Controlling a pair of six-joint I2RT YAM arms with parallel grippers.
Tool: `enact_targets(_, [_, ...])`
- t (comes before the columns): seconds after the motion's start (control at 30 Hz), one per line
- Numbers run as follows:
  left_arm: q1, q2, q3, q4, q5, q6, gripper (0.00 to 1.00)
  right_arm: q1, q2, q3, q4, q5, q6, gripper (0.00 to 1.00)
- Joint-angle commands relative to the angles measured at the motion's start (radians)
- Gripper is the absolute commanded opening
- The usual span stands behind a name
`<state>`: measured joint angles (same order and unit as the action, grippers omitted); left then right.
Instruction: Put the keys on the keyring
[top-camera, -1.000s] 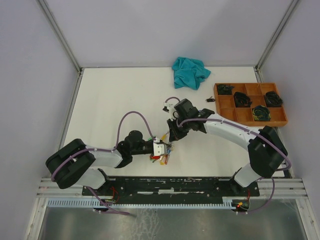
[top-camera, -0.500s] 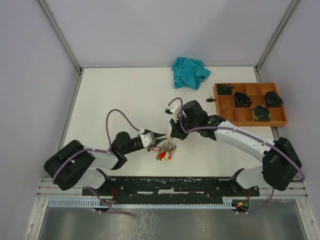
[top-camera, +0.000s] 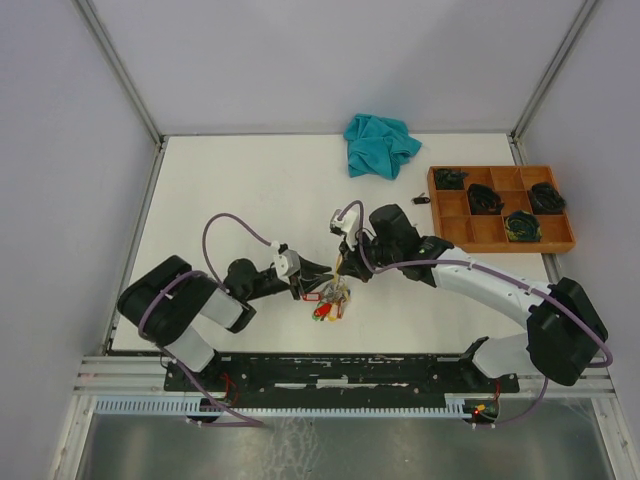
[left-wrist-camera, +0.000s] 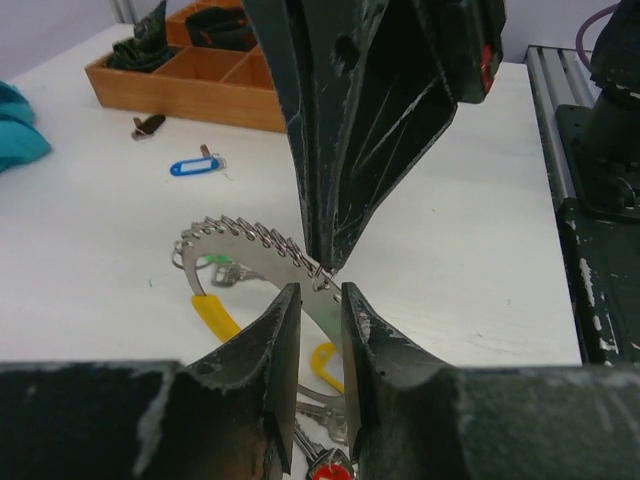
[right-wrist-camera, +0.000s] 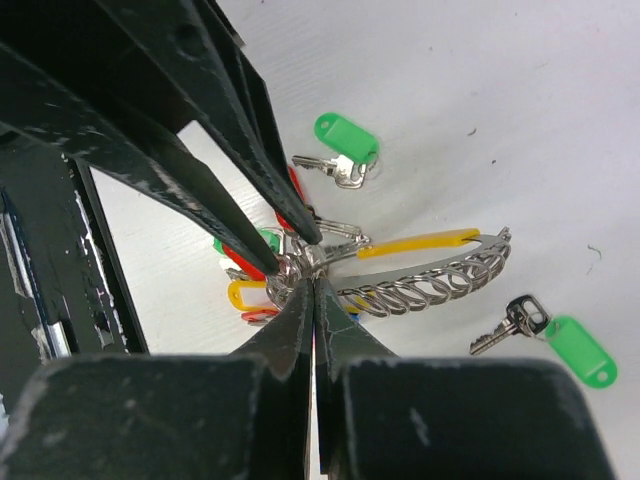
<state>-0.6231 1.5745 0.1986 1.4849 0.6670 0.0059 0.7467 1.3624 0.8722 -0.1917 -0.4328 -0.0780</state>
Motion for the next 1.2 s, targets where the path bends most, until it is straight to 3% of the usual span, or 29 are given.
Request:
enact_targets(0.0, [0.046,0.096,0.044,0.229,0.117,-0.148,0.30,-0.007,-0.013,0.008,0.100,-0.055,-0.038,0.01])
enact_targets(0.2, [0.062,0.166,0.088,0.245,0.184,-0.199,0.31,-0.007,0.007,0.007,0.131,-0.089,-0.027,0.01])
enact_targets(0.7, [0.063,0.136,0.084,0.244,0.165,-0.189,0.32,-0.007,0.015,0.004,0.134,-0.147,-0.017,0.01])
enact_targets(1.0, [0.063,0.097,0.068,0.244,0.183,-0.169,0.29,-0.006,0.024,0.009,0.127,-0.160,-0.016,0.01])
enact_targets(1.17, [0.062,0.112,0.089,0.245,0.235,-0.187,0.23,-0.007,0.024,0.018,0.122,-0.170,-0.013,0.01])
